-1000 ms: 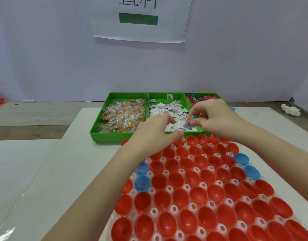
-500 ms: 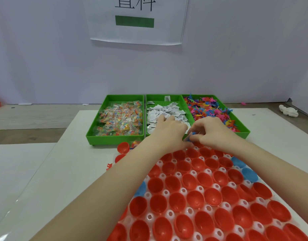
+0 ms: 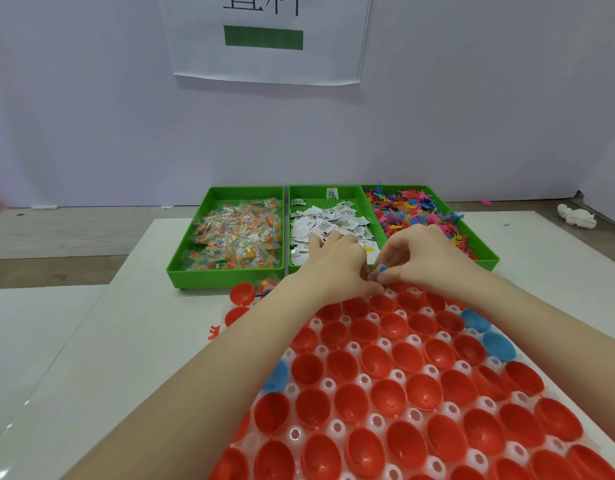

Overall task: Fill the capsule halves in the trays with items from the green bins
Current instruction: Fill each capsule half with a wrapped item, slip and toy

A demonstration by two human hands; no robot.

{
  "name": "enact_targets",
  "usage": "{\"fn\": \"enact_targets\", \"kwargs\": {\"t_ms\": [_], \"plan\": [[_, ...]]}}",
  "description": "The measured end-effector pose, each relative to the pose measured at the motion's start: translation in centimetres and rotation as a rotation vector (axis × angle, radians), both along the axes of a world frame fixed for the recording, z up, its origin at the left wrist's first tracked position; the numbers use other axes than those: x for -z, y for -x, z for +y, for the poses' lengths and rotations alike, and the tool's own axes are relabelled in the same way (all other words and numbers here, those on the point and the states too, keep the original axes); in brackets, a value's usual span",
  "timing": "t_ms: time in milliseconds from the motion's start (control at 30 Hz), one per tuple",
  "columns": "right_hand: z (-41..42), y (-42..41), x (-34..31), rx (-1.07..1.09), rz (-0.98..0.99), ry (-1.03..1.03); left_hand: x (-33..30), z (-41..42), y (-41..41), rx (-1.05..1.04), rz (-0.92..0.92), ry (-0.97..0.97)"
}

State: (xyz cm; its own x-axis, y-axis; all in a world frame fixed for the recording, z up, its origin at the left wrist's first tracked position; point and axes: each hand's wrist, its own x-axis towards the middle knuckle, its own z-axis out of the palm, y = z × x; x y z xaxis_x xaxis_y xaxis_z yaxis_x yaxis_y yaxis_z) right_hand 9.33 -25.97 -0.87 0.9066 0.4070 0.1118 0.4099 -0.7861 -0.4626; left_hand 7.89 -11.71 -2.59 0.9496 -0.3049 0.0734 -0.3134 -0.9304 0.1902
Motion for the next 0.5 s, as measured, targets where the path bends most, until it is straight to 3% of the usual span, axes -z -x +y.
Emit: {"fn": "enact_targets", "kwargs": {"t_ms": [133,267,500], "plan": [[0.6,0.3,0.3,-0.061,-0.140,0.172,0.1,-0.2,-0.1,0.024,-0.020,-0.005],[1.5,-0.2,0.2,-0.141,-0.154,0.300,0.2,-0.2,-0.3,0.029,-0.040,-0.055],[0.5,-0.9,-0.8,-0.155,0.049,0.244,0.1,-0.3,-0.2,0.016,-0.021,-0.029]]}}
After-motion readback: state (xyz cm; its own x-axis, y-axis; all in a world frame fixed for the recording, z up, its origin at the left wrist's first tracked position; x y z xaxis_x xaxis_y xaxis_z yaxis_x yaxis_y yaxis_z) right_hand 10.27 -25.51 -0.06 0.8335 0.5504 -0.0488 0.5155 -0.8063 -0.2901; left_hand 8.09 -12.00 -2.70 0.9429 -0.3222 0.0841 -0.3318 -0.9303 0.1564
